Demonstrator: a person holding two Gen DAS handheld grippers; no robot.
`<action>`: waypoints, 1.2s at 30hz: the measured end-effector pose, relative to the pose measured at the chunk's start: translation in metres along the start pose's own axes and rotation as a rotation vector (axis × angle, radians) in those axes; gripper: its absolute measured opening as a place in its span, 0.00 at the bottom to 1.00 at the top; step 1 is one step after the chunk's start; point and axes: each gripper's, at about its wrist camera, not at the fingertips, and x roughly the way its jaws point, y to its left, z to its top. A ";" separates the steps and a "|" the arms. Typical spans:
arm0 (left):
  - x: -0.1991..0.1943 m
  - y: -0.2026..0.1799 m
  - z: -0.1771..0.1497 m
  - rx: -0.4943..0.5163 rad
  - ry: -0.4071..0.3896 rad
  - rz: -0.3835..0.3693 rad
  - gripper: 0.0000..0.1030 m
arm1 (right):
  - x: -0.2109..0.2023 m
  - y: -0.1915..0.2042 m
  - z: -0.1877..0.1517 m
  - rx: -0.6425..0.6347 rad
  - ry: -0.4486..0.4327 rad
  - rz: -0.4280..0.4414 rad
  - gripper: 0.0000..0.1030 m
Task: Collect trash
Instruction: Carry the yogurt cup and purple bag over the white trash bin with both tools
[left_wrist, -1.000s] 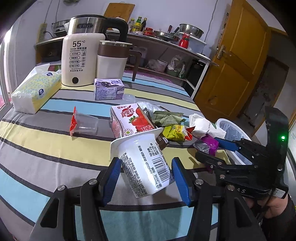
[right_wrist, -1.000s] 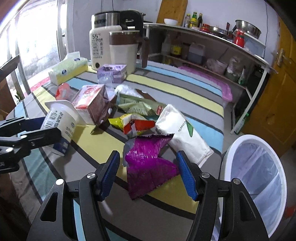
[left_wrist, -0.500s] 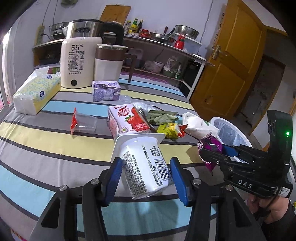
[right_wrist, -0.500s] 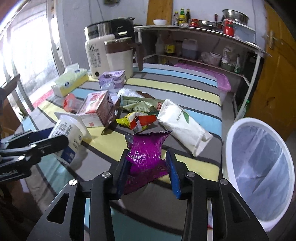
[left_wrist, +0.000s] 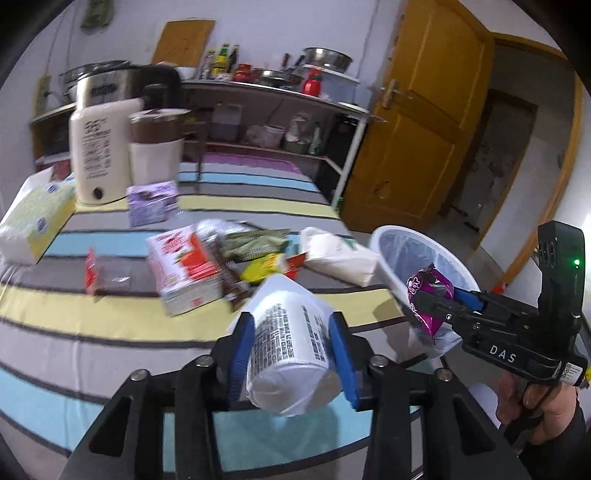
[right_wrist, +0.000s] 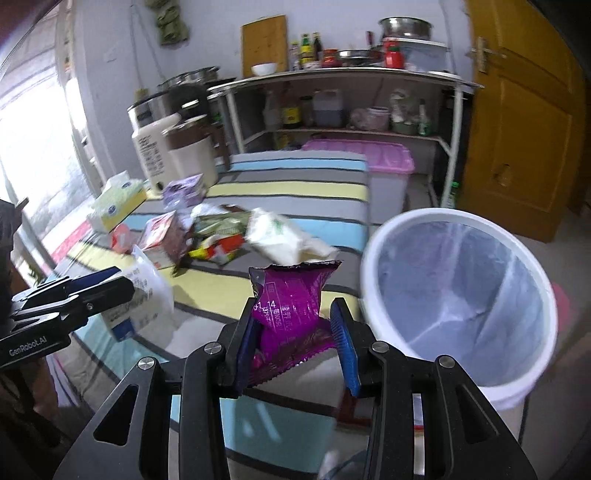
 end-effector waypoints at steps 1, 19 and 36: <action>0.003 -0.006 0.003 0.012 0.001 -0.017 0.35 | -0.003 -0.006 -0.001 0.009 -0.006 -0.009 0.39; 0.023 -0.011 -0.011 0.075 0.100 0.016 0.48 | -0.010 -0.046 -0.012 0.094 -0.025 -0.030 0.39; 0.030 -0.044 0.000 0.145 0.107 -0.050 0.46 | -0.018 -0.068 -0.017 0.134 -0.049 -0.069 0.39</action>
